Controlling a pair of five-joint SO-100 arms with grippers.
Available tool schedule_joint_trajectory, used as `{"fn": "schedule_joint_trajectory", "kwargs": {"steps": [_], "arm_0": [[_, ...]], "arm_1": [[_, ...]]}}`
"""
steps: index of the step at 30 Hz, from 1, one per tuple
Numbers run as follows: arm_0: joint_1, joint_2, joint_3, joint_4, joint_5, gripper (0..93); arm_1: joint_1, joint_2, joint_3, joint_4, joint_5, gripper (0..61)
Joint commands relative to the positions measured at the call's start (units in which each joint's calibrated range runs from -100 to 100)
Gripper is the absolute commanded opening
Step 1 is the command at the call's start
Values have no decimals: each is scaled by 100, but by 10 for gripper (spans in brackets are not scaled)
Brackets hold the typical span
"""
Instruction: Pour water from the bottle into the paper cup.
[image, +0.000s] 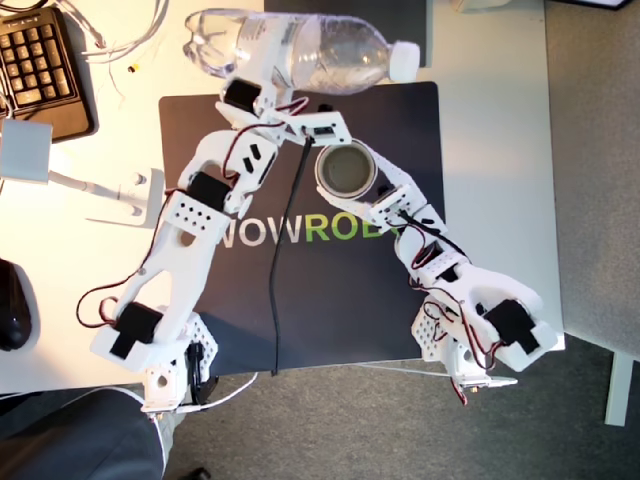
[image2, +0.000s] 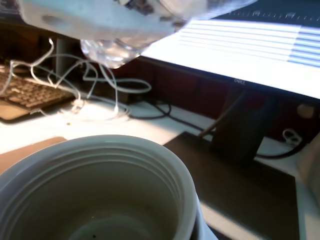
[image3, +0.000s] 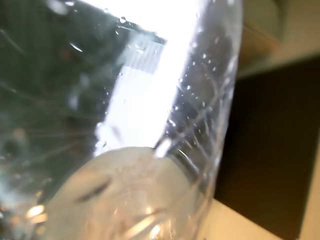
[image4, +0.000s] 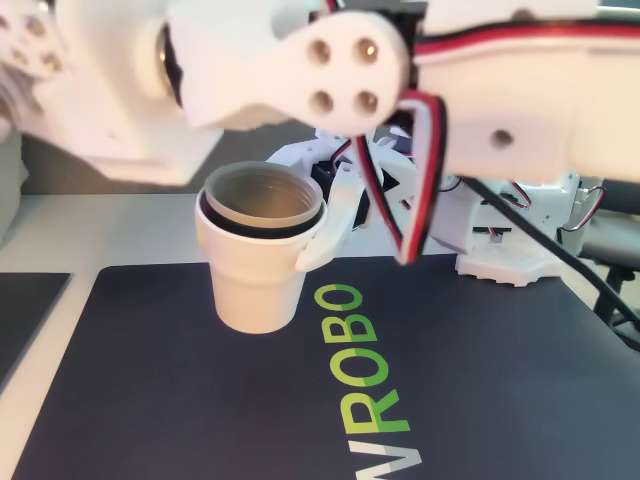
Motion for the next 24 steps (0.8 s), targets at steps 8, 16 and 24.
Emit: {"fn": "schedule_joint_trajectory", "kwargs": {"steps": [8,16,24], "arm_0": [[-493,-583,-3525,3056,-1231,0],[-663,-227,-4389,4294,-1846,0],[-690,-410,-3698,4473,-2261,0]], "arm_1": [[1216,1540,-2788,659,-88,2],[1407,1051,-3015,781,-142,2],[1096,123,-1688,-36,-215,2]]}}
